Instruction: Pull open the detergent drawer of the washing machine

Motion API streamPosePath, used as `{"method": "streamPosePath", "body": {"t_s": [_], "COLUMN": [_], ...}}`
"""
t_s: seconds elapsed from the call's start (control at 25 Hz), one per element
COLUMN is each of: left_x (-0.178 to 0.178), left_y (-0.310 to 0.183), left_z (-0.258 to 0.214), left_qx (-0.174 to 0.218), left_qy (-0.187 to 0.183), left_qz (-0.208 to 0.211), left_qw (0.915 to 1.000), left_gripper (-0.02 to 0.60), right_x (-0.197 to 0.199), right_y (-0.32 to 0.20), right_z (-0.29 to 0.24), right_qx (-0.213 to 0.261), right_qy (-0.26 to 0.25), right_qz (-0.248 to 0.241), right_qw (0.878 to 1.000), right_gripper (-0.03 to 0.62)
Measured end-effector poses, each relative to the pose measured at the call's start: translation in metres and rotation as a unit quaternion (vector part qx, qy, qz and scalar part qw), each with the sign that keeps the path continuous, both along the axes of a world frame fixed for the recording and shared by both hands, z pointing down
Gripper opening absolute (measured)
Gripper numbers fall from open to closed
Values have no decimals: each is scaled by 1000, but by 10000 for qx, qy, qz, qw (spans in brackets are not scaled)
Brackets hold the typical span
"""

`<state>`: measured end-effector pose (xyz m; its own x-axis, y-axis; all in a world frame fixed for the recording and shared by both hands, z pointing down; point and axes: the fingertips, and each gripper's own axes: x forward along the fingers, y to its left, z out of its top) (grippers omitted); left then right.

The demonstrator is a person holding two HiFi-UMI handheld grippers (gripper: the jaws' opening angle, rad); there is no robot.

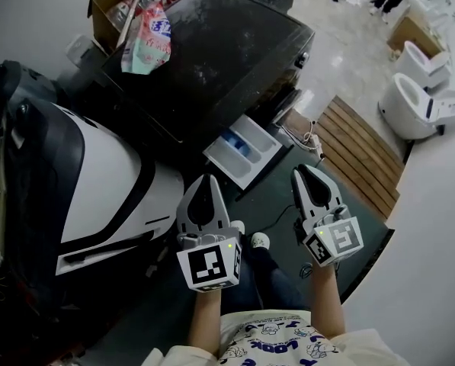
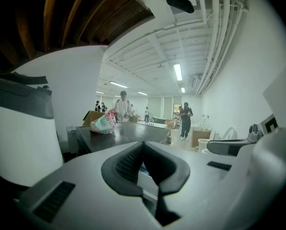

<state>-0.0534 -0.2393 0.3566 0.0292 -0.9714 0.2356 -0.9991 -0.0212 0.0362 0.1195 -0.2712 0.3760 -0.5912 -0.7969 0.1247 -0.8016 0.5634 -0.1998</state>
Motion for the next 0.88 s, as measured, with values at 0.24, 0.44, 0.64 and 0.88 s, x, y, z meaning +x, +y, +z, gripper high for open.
{"method": "streamPosePath", "body": {"t_s": [0.24, 0.44, 0.64, 0.88], "left_x": [4, 8, 12, 13], "left_y": [5, 13, 18, 23], "left_z": [-30, -50, -65, -75], "left_qx": [192, 274, 392, 477], "left_qy": [13, 8, -23, 2], "left_qz": [9, 16, 69, 41], "left_qw": [9998, 9996, 9992, 9989], "left_gripper": [15, 15, 15, 15], "right_x": [-1, -3, -6, -5], "right_y": [3, 13, 17, 21], "right_z": [-45, -54, -69, -80], "right_qx": [207, 403, 543, 578], "right_qy": [593, 627, 585, 449], "right_qz": [189, 78, 77, 105], "right_qw": [9978, 9972, 9968, 9973], "right_gripper": [31, 15, 14, 14]}}
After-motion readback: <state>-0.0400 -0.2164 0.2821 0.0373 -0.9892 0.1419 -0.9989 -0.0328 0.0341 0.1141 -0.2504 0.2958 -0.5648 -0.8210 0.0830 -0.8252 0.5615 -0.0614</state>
